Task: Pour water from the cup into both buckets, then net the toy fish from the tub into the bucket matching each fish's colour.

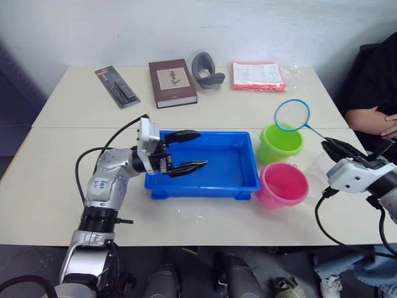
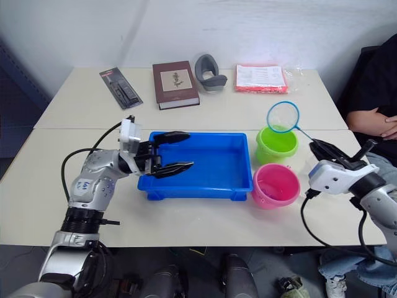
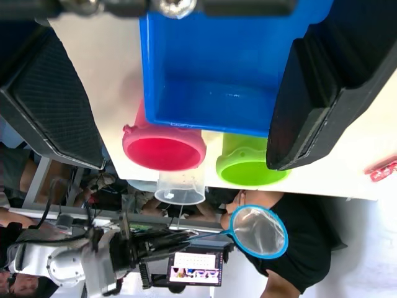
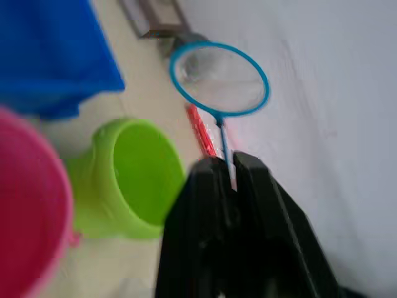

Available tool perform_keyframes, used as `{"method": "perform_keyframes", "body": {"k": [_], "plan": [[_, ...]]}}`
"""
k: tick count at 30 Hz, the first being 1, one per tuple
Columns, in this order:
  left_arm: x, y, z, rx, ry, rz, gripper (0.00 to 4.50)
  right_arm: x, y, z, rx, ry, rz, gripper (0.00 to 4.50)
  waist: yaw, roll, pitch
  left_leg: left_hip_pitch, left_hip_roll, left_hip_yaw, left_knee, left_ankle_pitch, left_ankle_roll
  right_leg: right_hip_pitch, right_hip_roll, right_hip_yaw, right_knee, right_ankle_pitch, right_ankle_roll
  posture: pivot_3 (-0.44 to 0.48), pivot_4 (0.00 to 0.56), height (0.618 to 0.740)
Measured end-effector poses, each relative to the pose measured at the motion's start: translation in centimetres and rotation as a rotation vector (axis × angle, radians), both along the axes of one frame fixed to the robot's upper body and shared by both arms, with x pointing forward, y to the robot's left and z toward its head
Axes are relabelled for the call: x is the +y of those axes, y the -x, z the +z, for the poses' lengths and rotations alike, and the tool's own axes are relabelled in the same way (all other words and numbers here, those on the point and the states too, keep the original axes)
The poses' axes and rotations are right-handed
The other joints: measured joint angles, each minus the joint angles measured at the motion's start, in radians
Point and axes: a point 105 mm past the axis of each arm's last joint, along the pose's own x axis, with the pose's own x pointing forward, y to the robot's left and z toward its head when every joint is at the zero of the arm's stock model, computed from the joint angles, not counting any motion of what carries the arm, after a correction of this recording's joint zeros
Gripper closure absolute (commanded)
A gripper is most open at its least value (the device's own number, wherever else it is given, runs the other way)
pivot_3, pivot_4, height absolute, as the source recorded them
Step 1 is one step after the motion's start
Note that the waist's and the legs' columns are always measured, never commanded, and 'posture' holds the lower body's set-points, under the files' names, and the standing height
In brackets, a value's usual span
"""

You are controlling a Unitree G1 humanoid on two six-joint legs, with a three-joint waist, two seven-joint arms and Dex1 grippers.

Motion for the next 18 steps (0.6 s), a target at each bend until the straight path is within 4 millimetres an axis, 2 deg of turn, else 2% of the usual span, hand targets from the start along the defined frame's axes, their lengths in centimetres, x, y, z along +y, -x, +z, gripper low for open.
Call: {"method": "perform_keyframes", "body": {"k": [2, 7, 10, 12, 15, 18], "plan": [[1.9, 0.6, 0.1, -0.003, -0.023, 0.010, 0.01, 3.0, 1.5, -0.5, 0.159, -0.138, 0.163, 4.50, 0.000, 0.000, 0.000, 0.000, 0.000, -0.001, 0.000, 0.000, 0.000, 0.000, -0.001, -0.001, 0.000, 0.000, -0.001, 0.000, 0.150, 0.740], [6.8, 3.3, -1.4, 0.073, -0.184, 0.003, 0.01, 9.0, 4.9, -2.2, 0.464, -0.216, 0.474, 4.50, 0.002, 0.000, 0.000, -0.001, 0.001, -0.004, 0.000, -0.002, 0.002, 0.000, -0.004, -0.003, -0.001, -0.001, -0.002, 0.000, 0.150, 0.740], [9.0, 4.8, -2.5, 0.088, -0.279, -0.011, 0.01, 11.2, 6.5, -4.0, 0.585, -0.190, 0.580, 4.50, 0.003, 0.000, 0.000, -0.001, 0.001, -0.005, 0.000, -0.003, 0.002, 0.000, -0.005, -0.006, -0.001, -0.002, -0.004, 0.000, 0.150, 0.740], [11.0, 5.5, -3.9, 0.125, -0.346, 0.052, 0.01, 12.7, 7.3, -5.9, 0.671, -0.184, 0.636, 4.50, 0.007, 0.000, 0.000, -0.002, 0.001, -0.007, 0.000, -0.004, 0.003, 0.000, -0.006, -0.009, -0.001, -0.003, -0.005, 0.000, 0.150, 0.740], [12.2, 6.7, -5.7, 0.166, -0.390, 0.075, 0.01, 14.6, 7.6, -8.5, 0.719, -0.130, 0.686, 4.50, 0.005, -0.001, 0.000, -0.002, 0.000, -0.007, 0.000, -0.005, 0.004, 0.000, -0.007, -0.010, -0.001, -0.003, -0.006, 0.000, 0.150, 0.740], [12.1, 8.2, -7.0, 0.207, -0.407, 0.056, 0.01, 15.6, 6.9, -11.2, 0.730, -0.140, 0.674, 4.50, 0.004, -0.002, -0.001, -0.003, 0.000, -0.007, 0.000, -0.005, 0.003, 0.000, -0.007, -0.010, -0.001, -0.003, -0.006, 0.000, 0.150, 0.740]]}}
